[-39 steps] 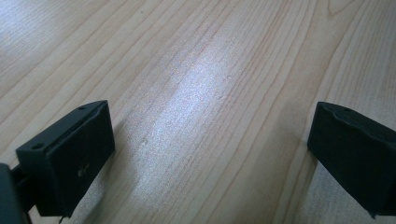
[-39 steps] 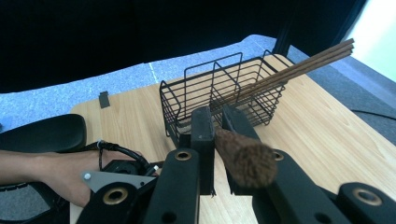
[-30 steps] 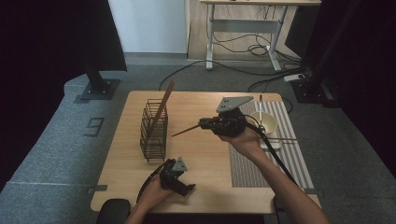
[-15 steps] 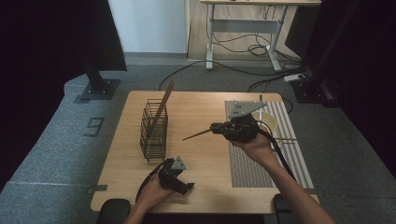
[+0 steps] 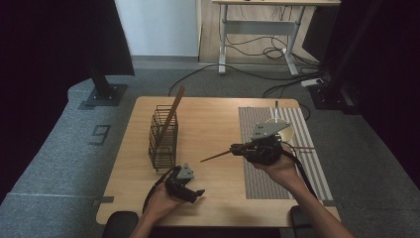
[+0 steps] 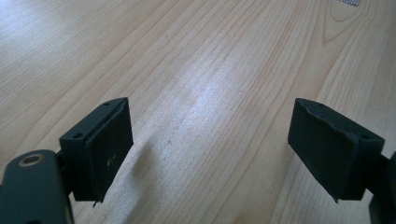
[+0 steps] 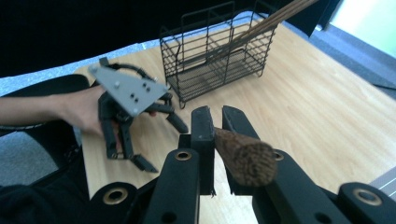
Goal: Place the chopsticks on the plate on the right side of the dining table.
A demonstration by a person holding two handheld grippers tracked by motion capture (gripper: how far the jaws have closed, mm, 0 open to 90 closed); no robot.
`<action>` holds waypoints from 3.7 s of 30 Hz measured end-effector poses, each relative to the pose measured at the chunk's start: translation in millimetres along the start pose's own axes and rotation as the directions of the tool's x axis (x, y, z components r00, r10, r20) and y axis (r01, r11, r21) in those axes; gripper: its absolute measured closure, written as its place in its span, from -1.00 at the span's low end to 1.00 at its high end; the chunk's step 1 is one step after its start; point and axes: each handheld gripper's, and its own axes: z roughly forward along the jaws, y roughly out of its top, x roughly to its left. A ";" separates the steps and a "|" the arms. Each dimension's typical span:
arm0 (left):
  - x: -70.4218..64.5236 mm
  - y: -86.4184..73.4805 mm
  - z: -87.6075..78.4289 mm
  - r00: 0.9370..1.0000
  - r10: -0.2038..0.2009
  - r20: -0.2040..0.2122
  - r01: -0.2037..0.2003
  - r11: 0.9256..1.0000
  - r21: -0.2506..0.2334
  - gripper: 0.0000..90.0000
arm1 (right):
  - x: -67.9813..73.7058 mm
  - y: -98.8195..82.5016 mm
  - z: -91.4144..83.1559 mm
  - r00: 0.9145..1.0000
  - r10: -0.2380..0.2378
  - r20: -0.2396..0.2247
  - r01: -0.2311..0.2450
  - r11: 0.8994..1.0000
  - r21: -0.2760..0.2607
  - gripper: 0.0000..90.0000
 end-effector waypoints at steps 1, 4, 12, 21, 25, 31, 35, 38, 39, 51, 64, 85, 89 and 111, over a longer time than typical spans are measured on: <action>0.4 0.1 -0.7 1.000 -0.001 0.004 0.001 1.000 -0.003 -0.69 | 1.2 -2.9 0.0 1.000 0.000 -0.004 0.000 1.000 0.002 0.83; 0.4 1.2 -3.2 1.000 0.004 0.007 -0.004 1.000 -0.022 -0.66 | 3.9 -9.2 0.8 1.000 0.005 -0.015 -0.005 1.000 0.011 0.83; -3.1 4.5 -6.2 0.999 0.051 0.019 -0.050 0.997 -0.053 -0.52 | 12.4 -23.6 7.9 0.998 0.014 -0.060 -0.012 0.999 0.032 0.83; -6.5 8.3 -12.2 0.995 0.078 0.062 -0.070 0.989 -0.131 -0.26 | 22.0 -31.6 15.8 0.995 0.018 -0.100 -0.013 0.999 0.047 0.83; -9.3 10.2 -12.4 0.992 0.096 0.085 -0.082 0.984 -0.156 -0.08 | 25.2 -32.1 20.2 0.993 0.018 -0.116 -0.012 0.998 0.054 0.83; -15.8 13.4 -13.0 0.986 0.149 0.074 -0.134 0.975 -0.175 0.22 | 28.4 -33.9 27.0 0.991 0.021 -0.130 -0.011 0.997 0.073 0.83; -18.0 14.1 -14.4 0.983 0.166 0.080 -0.147 0.969 -0.197 0.41 | 29.6 -34.6 31.1 0.990 0.019 -0.138 -0.008 0.997 0.082 0.83; -19.2 14.5 -15.4 0.980 0.180 0.091 -0.157 0.965 -0.211 0.51 | 29.7 -35.0 33.3 0.990 0.025 -0.141 -0.012 0.996 0.090 0.83; -19.9 14.6 -15.6 0.979 0.185 0.089 -0.163 0.963 -0.213 0.54 | 29.8 -35.1 33.9 0.990 0.026 -0.141 -0.013 0.996 0.091 0.83; -26.7 14.6 -15.0 0.961 0.261 0.095 -0.236 0.948 -0.213 0.84 | 27.5 -34.6 36.7 0.987 0.053 -0.150 -0.040 0.995 0.092 0.81; -28.3 14.8 -13.0 0.960 0.257 0.113 -0.232 0.952 -0.198 0.88 | 25.5 -33.9 40.8 0.999 0.043 -0.033 -0.040 0.996 0.080 -0.06; -26.8 12.3 -14.0 0.966 0.223 0.128 -0.197 0.963 -0.185 0.88 | 19.5 -39.0 43.6 0.971 -0.035 0.237 0.003 0.991 0.135 -0.45; -23.8 11.4 -17.6 0.968 0.215 0.130 -0.185 0.960 -0.208 0.88 | 8.1 -49.8 44.3 0.967 -0.009 0.253 -0.032 0.987 0.156 -0.45; -26.3 11.7 -9.7 0.955 0.235 0.181 -0.219 0.970 -0.108 0.88 | 6.1 -78.5 51.2 0.996 -0.007 0.092 -0.019 0.960 0.281 -0.61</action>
